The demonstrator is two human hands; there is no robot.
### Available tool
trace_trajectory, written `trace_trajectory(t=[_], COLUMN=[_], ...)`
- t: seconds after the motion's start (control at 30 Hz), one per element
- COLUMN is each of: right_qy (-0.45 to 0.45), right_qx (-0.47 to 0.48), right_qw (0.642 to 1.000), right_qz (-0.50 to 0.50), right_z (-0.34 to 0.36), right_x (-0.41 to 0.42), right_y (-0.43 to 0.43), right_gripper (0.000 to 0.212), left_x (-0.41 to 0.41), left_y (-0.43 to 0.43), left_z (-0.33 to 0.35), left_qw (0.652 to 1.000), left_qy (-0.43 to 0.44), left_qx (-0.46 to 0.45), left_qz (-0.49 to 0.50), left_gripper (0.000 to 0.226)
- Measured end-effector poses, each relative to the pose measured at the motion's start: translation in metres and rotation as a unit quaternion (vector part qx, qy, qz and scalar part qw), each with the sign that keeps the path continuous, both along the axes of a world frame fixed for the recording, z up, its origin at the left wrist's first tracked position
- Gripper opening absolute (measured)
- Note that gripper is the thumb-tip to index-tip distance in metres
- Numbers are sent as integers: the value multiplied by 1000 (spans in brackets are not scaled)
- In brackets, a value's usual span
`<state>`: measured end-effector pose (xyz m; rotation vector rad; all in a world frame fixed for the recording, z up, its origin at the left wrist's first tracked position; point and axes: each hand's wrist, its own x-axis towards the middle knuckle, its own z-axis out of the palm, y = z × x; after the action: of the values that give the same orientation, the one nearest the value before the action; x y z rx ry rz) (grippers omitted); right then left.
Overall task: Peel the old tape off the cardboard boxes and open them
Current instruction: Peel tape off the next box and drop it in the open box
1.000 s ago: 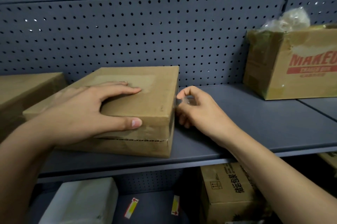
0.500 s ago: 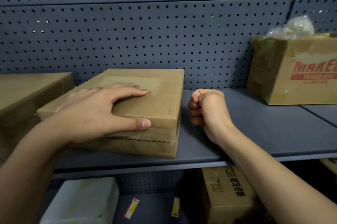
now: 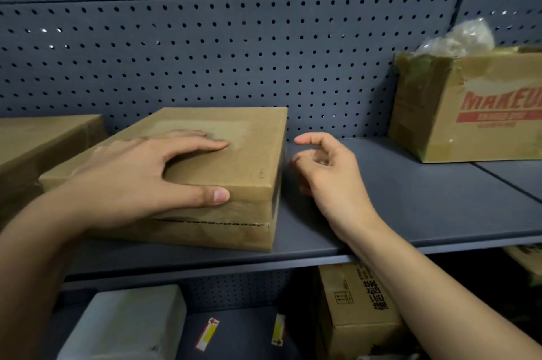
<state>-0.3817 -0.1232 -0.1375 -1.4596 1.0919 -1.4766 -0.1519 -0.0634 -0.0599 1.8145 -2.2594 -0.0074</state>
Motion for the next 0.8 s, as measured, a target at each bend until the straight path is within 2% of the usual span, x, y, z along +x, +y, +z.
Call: trace_trajectory(t=[0.1, 0.3, 0.6, 0.8], right_qy=[-26, -79, -51, 1], right_qx=[-20, -42, -83, -102], right_qw=[999, 996, 995, 995], right_qz=[9, 28, 2, -12], right_z=[-2, -3, -3, 1], right_x=[0, 0, -2, 1], right_y=[0, -4, 1, -6], right_gripper=[28, 26, 12, 16], left_x=[1, -1, -1, 0], left_y=[-2, -1, -2, -3], left_z=[-1, -1, -2, -3], left_qw=[1000, 1000, 1000, 1000], left_qy=[7, 9, -7, -7], left_qx=[-6, -6, -8, -13], left_qz=[-2, 0, 4, 9], left_gripper=[88, 85, 87, 86])
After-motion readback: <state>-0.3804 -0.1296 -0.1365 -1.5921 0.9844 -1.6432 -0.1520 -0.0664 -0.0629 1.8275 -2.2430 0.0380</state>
